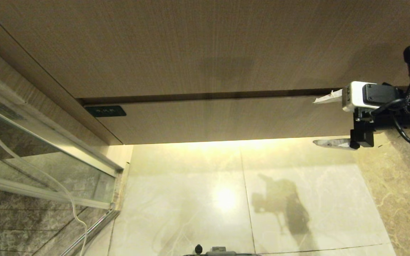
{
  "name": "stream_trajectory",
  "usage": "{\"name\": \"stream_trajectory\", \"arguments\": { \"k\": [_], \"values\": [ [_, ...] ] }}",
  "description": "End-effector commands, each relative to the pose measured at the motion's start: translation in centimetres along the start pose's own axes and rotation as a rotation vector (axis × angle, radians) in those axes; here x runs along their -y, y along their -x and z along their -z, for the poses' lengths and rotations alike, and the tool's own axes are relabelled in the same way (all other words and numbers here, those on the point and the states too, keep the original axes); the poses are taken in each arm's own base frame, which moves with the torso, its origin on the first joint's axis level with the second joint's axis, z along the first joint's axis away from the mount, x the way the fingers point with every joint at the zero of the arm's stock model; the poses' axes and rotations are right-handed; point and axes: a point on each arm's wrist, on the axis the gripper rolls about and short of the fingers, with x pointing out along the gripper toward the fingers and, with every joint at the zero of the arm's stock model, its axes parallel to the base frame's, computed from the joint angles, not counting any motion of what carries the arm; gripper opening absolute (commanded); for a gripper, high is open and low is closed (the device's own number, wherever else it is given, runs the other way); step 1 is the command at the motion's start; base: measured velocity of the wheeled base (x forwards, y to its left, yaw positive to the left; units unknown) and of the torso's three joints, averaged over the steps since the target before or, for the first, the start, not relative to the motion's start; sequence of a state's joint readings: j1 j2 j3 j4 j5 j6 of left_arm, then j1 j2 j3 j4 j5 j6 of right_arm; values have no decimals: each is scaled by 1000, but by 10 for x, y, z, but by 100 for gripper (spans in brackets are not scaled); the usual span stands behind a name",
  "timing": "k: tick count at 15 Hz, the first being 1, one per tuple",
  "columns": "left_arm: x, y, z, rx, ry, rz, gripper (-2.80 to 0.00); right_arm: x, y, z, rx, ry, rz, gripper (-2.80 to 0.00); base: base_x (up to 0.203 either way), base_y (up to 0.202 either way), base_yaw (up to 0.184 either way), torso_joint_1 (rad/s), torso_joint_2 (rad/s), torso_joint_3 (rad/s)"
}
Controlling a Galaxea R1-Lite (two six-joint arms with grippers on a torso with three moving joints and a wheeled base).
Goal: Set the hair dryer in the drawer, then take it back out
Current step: Pull open the drawer
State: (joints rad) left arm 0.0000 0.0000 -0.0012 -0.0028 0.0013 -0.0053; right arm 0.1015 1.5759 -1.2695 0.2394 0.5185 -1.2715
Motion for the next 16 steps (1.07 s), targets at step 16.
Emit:
{"name": "stream_trajectory", "arguments": {
  "k": [16],
  "values": [
    [0,0,0,-2,1,1,-280,40,-43,36,-73,50,42,0,0,0,0,0,0,0]
  ]
}}
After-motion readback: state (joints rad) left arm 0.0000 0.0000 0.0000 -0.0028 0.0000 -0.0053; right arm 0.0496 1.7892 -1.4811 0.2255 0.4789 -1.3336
